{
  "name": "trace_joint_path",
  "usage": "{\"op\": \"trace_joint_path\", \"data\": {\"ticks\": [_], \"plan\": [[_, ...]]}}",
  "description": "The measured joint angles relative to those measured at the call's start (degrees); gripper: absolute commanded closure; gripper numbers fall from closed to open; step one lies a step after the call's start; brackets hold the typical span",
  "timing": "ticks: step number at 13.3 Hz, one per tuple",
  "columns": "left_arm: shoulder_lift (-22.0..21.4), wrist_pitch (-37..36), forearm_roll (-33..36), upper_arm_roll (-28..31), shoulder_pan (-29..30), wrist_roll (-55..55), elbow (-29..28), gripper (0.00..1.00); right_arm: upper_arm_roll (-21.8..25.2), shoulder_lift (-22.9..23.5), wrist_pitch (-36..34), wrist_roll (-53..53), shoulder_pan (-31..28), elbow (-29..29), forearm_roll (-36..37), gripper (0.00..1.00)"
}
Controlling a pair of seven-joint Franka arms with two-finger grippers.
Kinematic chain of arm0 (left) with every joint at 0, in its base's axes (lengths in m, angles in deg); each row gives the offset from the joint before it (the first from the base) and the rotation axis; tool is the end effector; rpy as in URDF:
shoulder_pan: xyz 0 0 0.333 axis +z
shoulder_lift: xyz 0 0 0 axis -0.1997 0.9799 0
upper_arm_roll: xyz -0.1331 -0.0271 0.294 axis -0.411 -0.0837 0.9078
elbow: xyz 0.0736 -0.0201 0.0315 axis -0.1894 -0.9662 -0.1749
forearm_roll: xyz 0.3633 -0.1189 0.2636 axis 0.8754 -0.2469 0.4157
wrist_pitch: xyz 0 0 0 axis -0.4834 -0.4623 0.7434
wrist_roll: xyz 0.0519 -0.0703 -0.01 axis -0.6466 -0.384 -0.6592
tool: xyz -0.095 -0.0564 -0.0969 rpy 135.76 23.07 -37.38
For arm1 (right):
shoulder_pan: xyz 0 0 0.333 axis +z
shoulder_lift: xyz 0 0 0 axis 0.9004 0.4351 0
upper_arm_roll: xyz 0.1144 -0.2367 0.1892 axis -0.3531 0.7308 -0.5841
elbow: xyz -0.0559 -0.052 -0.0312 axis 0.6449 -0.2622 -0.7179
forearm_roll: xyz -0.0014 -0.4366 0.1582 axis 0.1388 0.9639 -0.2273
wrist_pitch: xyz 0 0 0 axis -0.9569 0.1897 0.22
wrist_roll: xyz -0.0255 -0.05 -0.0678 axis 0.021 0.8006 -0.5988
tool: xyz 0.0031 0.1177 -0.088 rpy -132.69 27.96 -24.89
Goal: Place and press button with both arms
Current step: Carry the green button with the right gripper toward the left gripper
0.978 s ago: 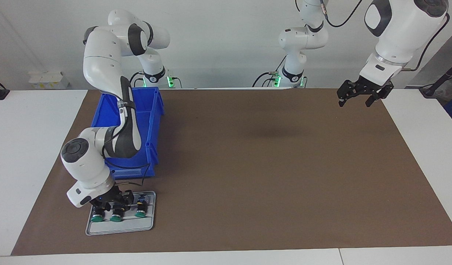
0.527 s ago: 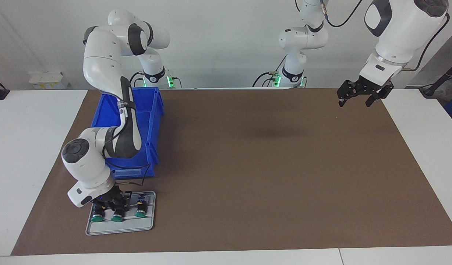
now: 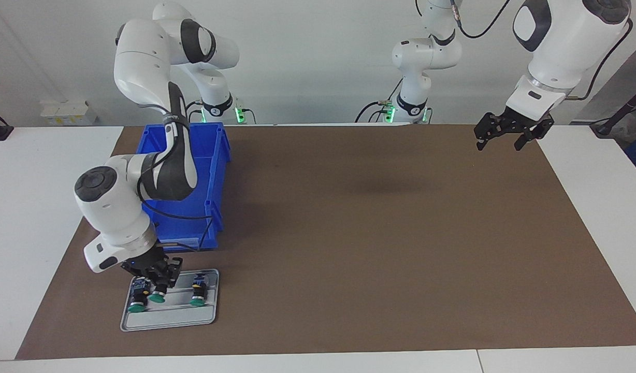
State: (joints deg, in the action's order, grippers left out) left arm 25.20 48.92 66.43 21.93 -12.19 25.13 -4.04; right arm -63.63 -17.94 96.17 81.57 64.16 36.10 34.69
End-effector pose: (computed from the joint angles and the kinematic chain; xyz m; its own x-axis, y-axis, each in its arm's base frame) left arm 0.6277 -0.0356 0.5716 0.9945 -0.1008 -0.0267 -0.1011 -0.9948 -0.0076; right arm 0.8278 0.0157 0.3342 0.9686 -0.1803 0.1710 -0.1750 -0.9835 -0.0455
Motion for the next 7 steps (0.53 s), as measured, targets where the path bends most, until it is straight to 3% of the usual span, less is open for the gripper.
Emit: {"op": "trace_joint_path", "data": {"ticks": [7], "plan": [[0.0, 0.0, 0.0, 0.0, 0.0, 0.0, 0.0, 0.0, 0.0, -2.06, -2.3, 36.58, 11.59, 0.37, 0.68, 1.0]]}}
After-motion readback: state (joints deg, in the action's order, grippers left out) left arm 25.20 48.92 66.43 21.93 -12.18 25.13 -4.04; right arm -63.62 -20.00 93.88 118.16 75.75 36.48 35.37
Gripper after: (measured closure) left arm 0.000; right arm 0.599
